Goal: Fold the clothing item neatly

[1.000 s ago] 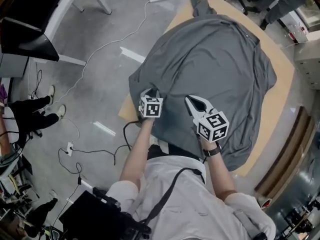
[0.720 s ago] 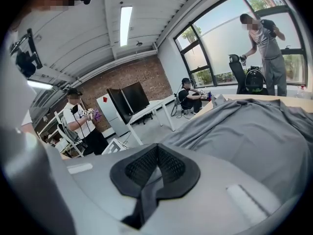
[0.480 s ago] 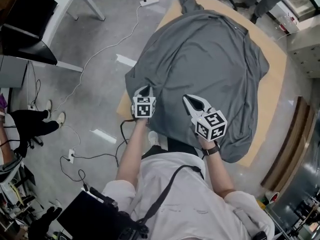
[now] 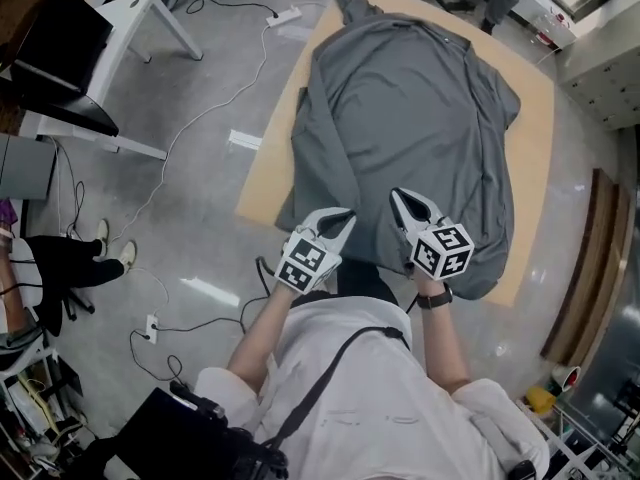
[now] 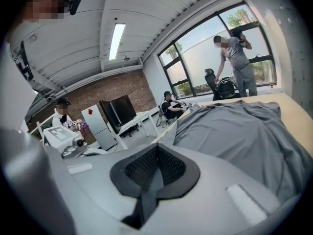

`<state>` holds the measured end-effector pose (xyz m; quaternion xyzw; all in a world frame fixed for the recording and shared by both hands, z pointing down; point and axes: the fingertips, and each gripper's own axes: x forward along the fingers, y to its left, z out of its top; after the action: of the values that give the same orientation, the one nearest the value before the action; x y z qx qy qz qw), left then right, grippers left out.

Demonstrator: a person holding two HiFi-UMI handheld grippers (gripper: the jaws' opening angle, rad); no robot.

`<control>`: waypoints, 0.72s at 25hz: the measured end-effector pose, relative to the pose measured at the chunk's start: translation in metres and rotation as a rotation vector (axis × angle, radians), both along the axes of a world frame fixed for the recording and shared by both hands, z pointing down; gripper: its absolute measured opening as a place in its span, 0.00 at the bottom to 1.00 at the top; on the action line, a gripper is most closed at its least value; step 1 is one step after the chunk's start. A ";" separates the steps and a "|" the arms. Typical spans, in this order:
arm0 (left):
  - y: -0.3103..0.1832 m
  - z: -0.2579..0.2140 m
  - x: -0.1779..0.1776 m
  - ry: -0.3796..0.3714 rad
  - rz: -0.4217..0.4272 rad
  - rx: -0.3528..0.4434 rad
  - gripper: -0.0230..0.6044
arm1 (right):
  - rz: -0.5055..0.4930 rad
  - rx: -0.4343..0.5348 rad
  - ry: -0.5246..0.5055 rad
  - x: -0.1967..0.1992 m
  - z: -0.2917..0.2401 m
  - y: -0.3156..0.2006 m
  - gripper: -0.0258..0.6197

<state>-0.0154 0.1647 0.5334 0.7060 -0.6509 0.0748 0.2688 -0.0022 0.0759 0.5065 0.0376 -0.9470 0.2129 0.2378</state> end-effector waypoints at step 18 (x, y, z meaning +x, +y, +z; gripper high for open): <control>0.024 0.102 0.091 0.133 0.104 -0.256 0.14 | 0.139 -0.043 0.073 0.082 0.038 -0.039 0.05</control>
<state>0.0752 0.1886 0.6349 0.7022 -0.5792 0.1242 0.3949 0.0793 0.0366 0.5442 0.1060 -0.9279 0.2479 0.2575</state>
